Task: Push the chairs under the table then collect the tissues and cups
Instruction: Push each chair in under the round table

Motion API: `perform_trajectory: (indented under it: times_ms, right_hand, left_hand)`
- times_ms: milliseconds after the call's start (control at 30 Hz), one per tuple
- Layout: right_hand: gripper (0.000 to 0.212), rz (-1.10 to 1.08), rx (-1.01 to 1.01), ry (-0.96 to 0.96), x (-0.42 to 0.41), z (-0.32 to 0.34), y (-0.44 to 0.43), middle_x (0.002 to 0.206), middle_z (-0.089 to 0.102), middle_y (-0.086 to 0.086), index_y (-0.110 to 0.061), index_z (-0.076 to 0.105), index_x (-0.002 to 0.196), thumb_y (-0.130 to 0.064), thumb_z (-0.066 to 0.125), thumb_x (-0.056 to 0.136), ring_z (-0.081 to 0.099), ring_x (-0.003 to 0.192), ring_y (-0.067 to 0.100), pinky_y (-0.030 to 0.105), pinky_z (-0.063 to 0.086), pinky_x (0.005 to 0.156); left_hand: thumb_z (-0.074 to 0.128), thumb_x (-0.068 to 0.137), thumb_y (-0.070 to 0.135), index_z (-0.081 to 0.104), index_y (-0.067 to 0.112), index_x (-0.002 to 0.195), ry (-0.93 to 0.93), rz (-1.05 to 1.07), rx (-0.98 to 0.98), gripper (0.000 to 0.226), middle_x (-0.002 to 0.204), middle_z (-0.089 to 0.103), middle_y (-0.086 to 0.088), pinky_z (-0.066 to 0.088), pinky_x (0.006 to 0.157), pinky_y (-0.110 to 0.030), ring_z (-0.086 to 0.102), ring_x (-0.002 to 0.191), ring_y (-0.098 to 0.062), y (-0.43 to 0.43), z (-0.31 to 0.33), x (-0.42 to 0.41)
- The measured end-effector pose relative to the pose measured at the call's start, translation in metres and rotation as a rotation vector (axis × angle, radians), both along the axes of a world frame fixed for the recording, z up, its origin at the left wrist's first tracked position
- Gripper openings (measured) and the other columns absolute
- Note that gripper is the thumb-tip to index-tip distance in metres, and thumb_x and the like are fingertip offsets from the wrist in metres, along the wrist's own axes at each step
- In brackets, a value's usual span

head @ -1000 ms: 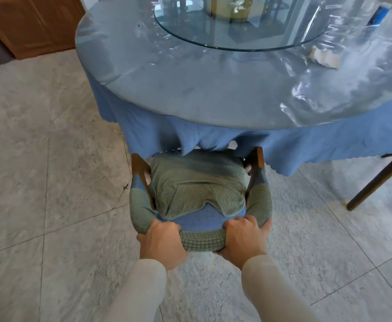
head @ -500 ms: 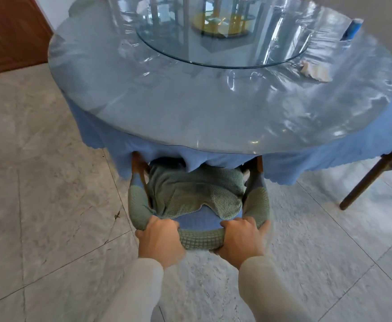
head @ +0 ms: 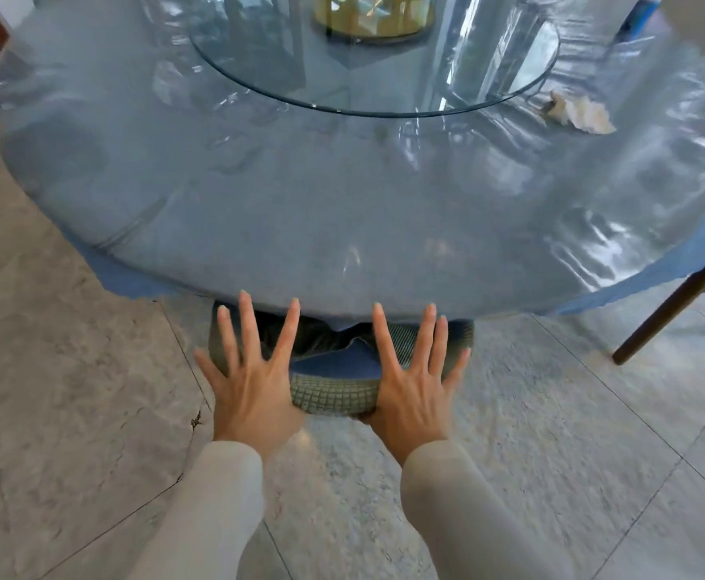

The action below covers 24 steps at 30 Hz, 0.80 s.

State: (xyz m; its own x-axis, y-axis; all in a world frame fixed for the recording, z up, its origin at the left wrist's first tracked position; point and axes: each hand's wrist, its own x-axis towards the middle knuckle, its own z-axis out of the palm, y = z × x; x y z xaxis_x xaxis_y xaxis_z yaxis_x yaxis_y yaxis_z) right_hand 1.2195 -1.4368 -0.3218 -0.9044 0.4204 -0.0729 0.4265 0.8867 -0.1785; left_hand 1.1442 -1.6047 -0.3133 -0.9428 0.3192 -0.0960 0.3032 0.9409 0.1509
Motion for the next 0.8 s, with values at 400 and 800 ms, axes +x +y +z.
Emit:
perform_trajectory:
  times_ms: [400,800]
  right_hand:
    - [0.135,-0.021,-0.019,-0.021,-0.043,0.004,-0.025,0.160,-0.019,0.029,-0.038,-0.025,0.152,-0.038,0.084,0.074,-0.017,0.149,0.044,0.072,0.009,0.113]
    - [0.136,-0.122,-0.017,0.013,-0.082,-0.004,-0.052,0.160,-0.016,0.030,-0.039,-0.021,0.153,-0.040,0.087,0.072,-0.014,0.149,0.046,0.075,0.004,0.111]
  left_hand:
    - [0.082,0.063,0.053,-0.018,0.051,0.150,-0.056,-0.154,-0.158,0.133,0.160,-0.036,-0.007,0.001,0.109,-0.079,-0.032,0.145,-0.039,-0.019,0.010,-0.069]
    - [0.078,0.062,0.060,-0.018,0.048,0.152,-0.003,-0.295,-0.143,0.132,0.165,-0.022,-0.005,-0.006,0.111,-0.076,-0.025,0.149,-0.037,-0.040,-0.002,-0.128]
